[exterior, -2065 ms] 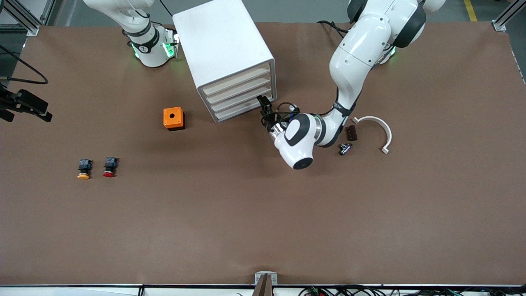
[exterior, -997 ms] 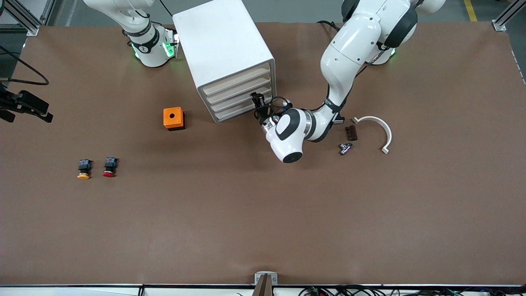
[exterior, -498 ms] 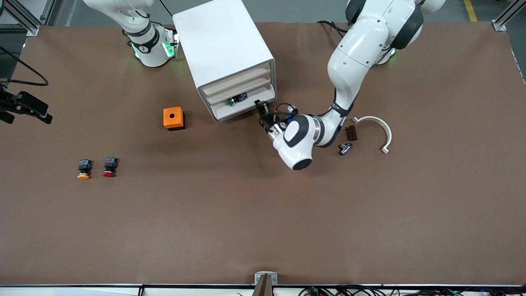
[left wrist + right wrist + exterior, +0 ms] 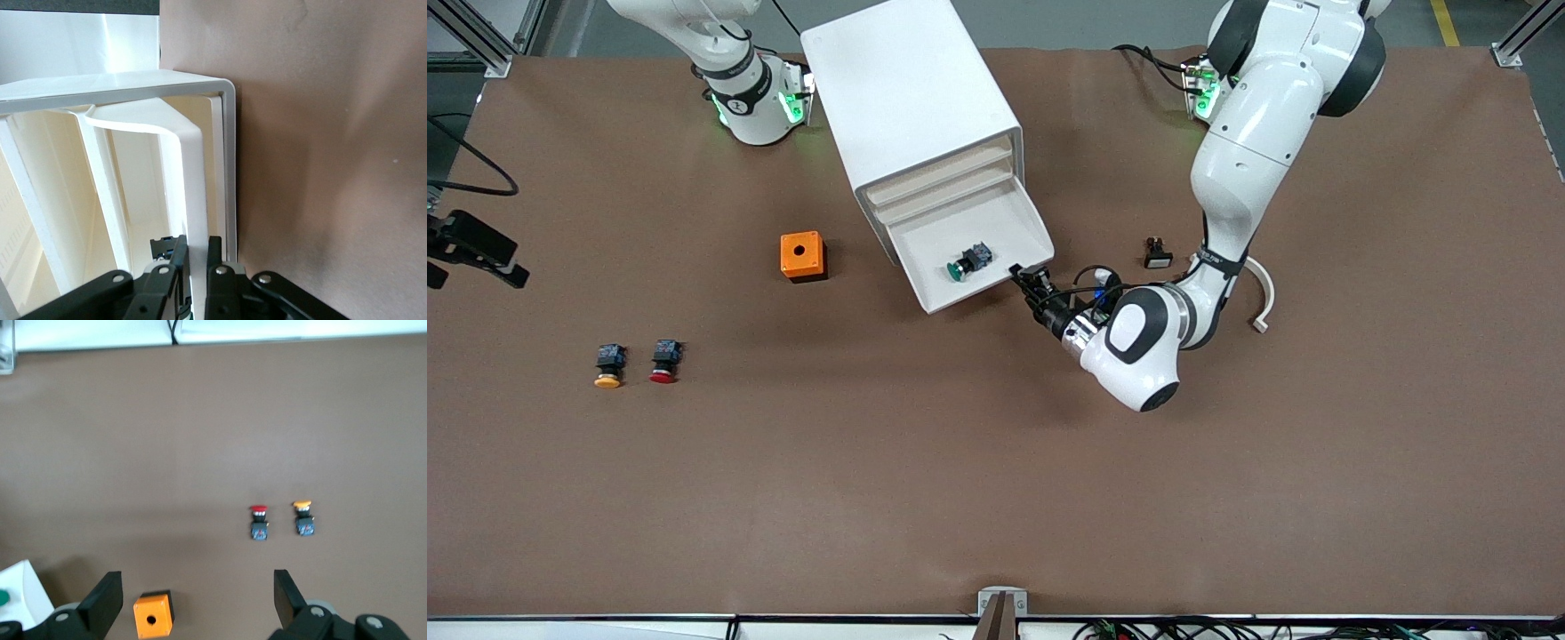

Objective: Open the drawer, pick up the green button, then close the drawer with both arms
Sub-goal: 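Reach the right gripper into the drawer while the left gripper withdraws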

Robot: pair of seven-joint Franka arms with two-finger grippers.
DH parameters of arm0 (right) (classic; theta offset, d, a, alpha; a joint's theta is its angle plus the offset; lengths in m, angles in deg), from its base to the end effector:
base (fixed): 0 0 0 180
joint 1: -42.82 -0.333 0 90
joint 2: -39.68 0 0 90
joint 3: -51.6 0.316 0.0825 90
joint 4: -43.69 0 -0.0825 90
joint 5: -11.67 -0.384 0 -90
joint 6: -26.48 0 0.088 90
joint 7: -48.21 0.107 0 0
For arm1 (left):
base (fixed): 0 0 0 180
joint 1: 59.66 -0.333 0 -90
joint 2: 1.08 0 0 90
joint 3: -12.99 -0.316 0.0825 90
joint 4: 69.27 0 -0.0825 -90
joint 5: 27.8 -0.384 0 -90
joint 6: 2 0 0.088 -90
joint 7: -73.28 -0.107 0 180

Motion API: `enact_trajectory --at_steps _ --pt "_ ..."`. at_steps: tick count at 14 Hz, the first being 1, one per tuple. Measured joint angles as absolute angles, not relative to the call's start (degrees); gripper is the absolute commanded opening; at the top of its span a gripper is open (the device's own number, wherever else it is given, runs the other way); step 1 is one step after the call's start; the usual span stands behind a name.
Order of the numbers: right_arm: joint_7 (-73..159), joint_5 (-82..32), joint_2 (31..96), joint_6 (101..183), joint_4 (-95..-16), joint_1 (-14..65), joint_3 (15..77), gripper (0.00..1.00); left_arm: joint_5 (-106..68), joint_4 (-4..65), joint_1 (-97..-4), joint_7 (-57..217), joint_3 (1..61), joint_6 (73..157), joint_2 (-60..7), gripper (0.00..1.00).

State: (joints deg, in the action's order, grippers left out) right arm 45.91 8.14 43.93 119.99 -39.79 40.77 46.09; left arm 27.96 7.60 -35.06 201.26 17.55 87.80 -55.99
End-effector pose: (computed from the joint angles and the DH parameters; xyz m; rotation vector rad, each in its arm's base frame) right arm 0.5838 -0.0267 0.6424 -3.0879 0.0313 -0.1604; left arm 0.5522 -0.3970 0.1566 -1.1028 -2.0075 1.4484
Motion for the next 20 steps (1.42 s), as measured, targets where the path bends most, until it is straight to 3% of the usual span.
enact_trajectory --at_steps 1,8,13,17,20 --pt "47.19 8.16 44.24 118.81 -39.78 40.15 46.12 1.0 27.96 7.58 -35.06 201.08 17.55 87.87 -55.99 1.0" --pt "75.09 8.47 48.17 114.53 -39.79 29.82 46.63 1.0 28.0 3.0 -37.19 199.06 17.73 87.88 -55.51 1.0" --pt "99.48 8.52 50.99 110.75 -39.97 18.86 46.82 1.0 28.0 0.07 -42.8 189.32 13.11 88.39 -54.74 1.0" --pt "108.68 8.48 56.64 112.68 -40.13 11.87 46.89 1.0 26.96 -0.93 -42.97 179.17 7.41 88.77 -50.35 1.0" --pt "114.47 8.44 59.35 118.73 -42.11 7.8 46.88 1.0 18.8 -0.97 -42.95 167.3 6.07 88.79 -46.11 1.0"
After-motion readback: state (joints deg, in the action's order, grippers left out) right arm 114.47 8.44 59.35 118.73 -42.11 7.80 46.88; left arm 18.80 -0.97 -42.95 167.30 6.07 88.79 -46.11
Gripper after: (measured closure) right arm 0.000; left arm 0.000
